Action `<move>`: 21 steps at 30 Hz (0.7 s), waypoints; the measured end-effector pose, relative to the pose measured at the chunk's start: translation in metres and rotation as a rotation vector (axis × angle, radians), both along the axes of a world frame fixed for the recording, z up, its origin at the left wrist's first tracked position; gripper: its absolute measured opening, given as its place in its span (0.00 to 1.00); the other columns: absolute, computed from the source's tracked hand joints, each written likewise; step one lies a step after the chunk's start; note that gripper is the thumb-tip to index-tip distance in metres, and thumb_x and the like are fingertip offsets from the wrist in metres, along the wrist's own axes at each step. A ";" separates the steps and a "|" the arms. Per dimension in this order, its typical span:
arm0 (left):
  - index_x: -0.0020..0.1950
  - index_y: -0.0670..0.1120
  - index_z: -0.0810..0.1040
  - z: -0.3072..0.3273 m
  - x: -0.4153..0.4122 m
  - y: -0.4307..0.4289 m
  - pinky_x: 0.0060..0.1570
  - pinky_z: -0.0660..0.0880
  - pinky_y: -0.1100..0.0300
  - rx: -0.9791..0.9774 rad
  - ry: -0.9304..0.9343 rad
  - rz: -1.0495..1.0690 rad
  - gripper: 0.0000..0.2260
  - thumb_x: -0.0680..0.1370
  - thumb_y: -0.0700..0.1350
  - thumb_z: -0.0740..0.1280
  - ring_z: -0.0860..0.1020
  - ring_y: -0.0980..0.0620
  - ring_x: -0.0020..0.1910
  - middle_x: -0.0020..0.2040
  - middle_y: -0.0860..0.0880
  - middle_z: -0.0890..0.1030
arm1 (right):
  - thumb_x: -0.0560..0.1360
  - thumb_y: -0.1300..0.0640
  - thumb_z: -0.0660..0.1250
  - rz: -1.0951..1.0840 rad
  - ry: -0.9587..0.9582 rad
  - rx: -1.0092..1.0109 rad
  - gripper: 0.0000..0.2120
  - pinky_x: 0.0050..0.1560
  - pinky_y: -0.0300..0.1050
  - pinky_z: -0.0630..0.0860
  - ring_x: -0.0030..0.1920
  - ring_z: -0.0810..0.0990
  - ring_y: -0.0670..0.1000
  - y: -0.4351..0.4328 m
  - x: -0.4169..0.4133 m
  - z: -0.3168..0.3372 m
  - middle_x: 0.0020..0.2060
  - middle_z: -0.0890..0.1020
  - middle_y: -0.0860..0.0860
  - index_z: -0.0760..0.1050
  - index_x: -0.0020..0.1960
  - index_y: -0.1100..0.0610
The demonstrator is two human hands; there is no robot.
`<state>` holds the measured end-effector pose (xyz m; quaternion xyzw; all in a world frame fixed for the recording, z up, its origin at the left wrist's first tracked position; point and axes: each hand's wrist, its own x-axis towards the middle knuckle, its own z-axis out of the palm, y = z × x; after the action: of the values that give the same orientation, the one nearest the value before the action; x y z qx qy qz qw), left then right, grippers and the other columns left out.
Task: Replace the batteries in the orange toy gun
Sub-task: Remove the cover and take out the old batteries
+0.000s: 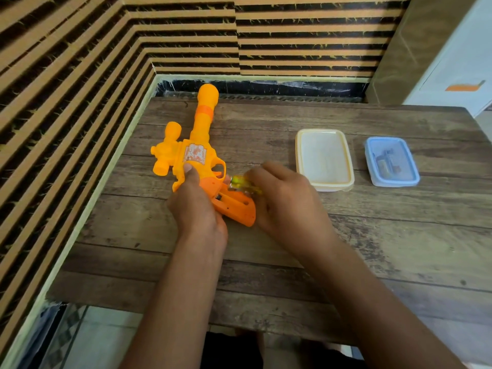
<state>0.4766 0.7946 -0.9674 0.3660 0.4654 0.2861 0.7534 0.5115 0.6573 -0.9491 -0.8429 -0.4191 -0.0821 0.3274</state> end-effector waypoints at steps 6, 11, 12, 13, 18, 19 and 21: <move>0.55 0.47 0.81 0.005 0.000 -0.001 0.54 0.83 0.40 0.017 0.022 0.003 0.10 0.84 0.53 0.66 0.88 0.43 0.45 0.47 0.42 0.88 | 0.71 0.64 0.74 -0.270 0.071 -0.187 0.09 0.31 0.47 0.69 0.39 0.78 0.63 0.015 0.003 -0.009 0.42 0.77 0.55 0.74 0.46 0.58; 0.54 0.48 0.81 0.005 -0.002 0.000 0.55 0.82 0.37 0.046 0.038 0.015 0.11 0.82 0.55 0.67 0.87 0.41 0.48 0.47 0.43 0.88 | 0.78 0.62 0.66 -0.281 0.105 -0.260 0.03 0.37 0.48 0.68 0.49 0.79 0.63 0.020 0.006 -0.010 0.49 0.77 0.56 0.75 0.52 0.59; 0.54 0.48 0.82 0.004 -0.002 0.000 0.56 0.82 0.36 0.054 0.049 0.021 0.14 0.80 0.58 0.69 0.87 0.40 0.49 0.48 0.43 0.88 | 0.79 0.61 0.66 -0.281 0.112 -0.263 0.03 0.38 0.48 0.68 0.50 0.79 0.63 0.020 0.007 -0.009 0.50 0.77 0.56 0.75 0.53 0.58; 0.53 0.49 0.82 0.004 -0.003 0.000 0.56 0.82 0.36 0.071 0.064 0.027 0.16 0.77 0.60 0.69 0.87 0.40 0.50 0.49 0.43 0.88 | 0.80 0.60 0.66 -0.282 0.121 -0.259 0.03 0.38 0.48 0.69 0.50 0.79 0.62 0.020 0.006 -0.009 0.51 0.77 0.55 0.75 0.53 0.58; 0.45 0.52 0.82 0.010 -0.004 -0.003 0.54 0.82 0.37 0.201 0.108 0.065 0.09 0.80 0.56 0.70 0.86 0.40 0.49 0.47 0.46 0.88 | 0.80 0.58 0.67 -0.282 0.145 -0.205 0.05 0.42 0.52 0.78 0.50 0.80 0.61 0.017 0.003 -0.006 0.53 0.76 0.54 0.76 0.54 0.58; 0.44 0.51 0.82 0.012 -0.004 -0.005 0.53 0.83 0.39 0.242 0.112 0.075 0.10 0.80 0.54 0.70 0.86 0.43 0.47 0.45 0.47 0.87 | 0.80 0.57 0.67 -0.280 0.150 -0.187 0.05 0.42 0.53 0.79 0.50 0.80 0.62 0.016 0.002 -0.005 0.53 0.76 0.55 0.77 0.54 0.58; 0.41 0.49 0.82 0.016 -0.006 -0.008 0.49 0.83 0.47 0.374 0.138 0.090 0.12 0.81 0.53 0.70 0.83 0.51 0.40 0.39 0.51 0.84 | 0.79 0.57 0.68 -0.274 0.159 -0.122 0.06 0.42 0.55 0.79 0.48 0.79 0.62 0.015 0.003 -0.004 0.51 0.76 0.56 0.77 0.52 0.60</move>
<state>0.4710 0.7866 -0.9515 0.4973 0.4706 0.3751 0.6250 0.5141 0.6719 -0.9530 -0.9142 -0.2774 -0.0332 0.2934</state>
